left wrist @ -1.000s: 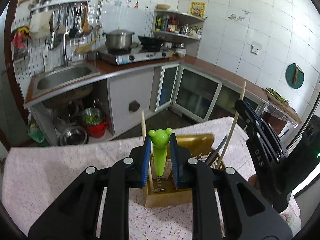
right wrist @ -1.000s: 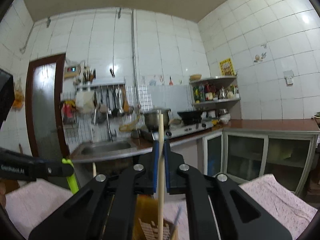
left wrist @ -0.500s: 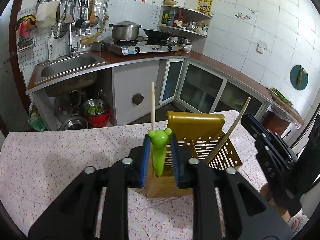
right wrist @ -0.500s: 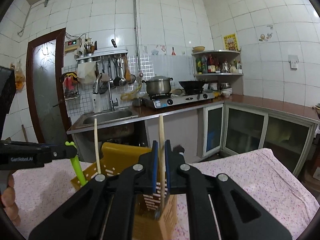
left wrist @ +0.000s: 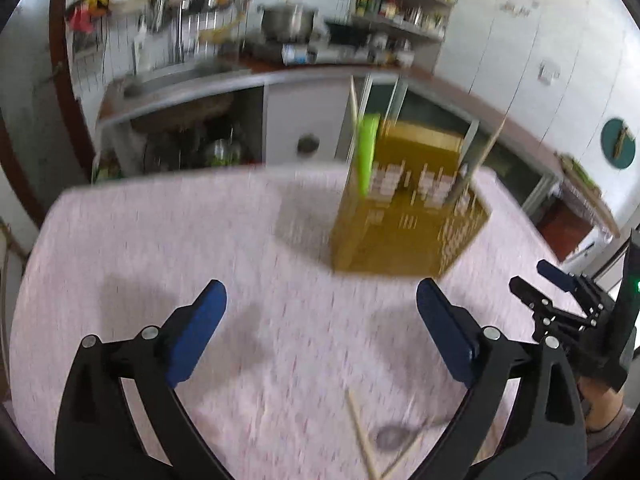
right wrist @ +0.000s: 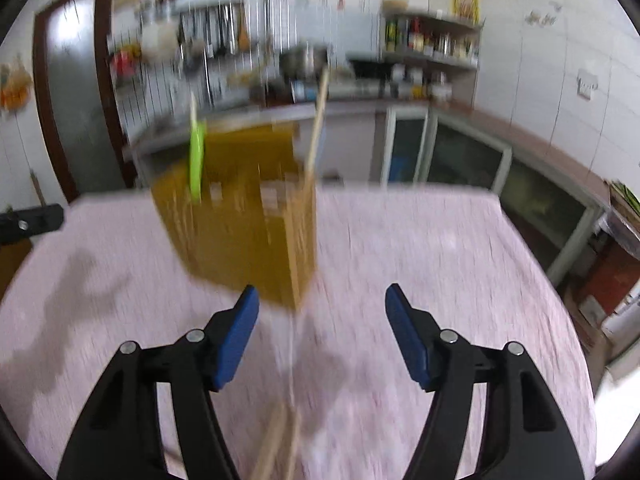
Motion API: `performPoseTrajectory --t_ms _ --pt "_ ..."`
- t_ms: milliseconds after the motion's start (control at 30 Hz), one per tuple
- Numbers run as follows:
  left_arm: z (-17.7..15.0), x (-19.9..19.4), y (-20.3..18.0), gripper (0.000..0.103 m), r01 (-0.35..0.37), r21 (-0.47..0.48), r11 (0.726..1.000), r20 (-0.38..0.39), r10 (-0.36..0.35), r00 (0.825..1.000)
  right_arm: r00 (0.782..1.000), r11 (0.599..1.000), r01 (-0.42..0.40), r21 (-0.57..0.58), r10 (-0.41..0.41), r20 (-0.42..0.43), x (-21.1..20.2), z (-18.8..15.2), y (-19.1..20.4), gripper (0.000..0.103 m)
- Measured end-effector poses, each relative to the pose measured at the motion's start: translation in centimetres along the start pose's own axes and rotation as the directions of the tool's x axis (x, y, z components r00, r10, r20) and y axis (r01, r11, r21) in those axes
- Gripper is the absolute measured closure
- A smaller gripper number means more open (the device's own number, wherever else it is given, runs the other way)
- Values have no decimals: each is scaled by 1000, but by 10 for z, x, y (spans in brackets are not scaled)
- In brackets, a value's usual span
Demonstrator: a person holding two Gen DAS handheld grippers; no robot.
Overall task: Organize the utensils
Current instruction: 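Open both tools to release the fork and chopstick in the holder, then grasp a wooden chopstick with the left tool while the right tool grasps another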
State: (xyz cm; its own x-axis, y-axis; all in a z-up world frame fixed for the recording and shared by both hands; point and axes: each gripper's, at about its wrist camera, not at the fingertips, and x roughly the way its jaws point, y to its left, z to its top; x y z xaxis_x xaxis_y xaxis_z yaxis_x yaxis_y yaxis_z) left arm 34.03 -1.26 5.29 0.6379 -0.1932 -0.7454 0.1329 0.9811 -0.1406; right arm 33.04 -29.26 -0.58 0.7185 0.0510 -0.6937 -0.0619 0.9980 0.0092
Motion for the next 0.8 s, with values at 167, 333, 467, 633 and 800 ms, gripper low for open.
performPoseTrajectory --t_ms 167,333,467,633,800 --pt "-48 31 8 10 -7 -42 999 -185 -1 983 976 1000 2 30 5 -218 25 -36 -2 38" --pt "-76 58 3 36 -5 -53 999 -300 -12 954 950 999 5 34 6 -312 40 -56 0 38" --pt "-87 72 -7 56 25 -57 998 -372 -45 927 945 1000 29 0 -28 -327 41 -63 2 51" --pt "-88 72 -20 62 28 -28 999 -370 -37 928 931 1000 13 6 -9 -364 45 -62 3 70" --pt "-84 82 -31 79 39 -18 999 -409 -43 911 909 1000 6 -12 -10 -417 55 -55 16 83"
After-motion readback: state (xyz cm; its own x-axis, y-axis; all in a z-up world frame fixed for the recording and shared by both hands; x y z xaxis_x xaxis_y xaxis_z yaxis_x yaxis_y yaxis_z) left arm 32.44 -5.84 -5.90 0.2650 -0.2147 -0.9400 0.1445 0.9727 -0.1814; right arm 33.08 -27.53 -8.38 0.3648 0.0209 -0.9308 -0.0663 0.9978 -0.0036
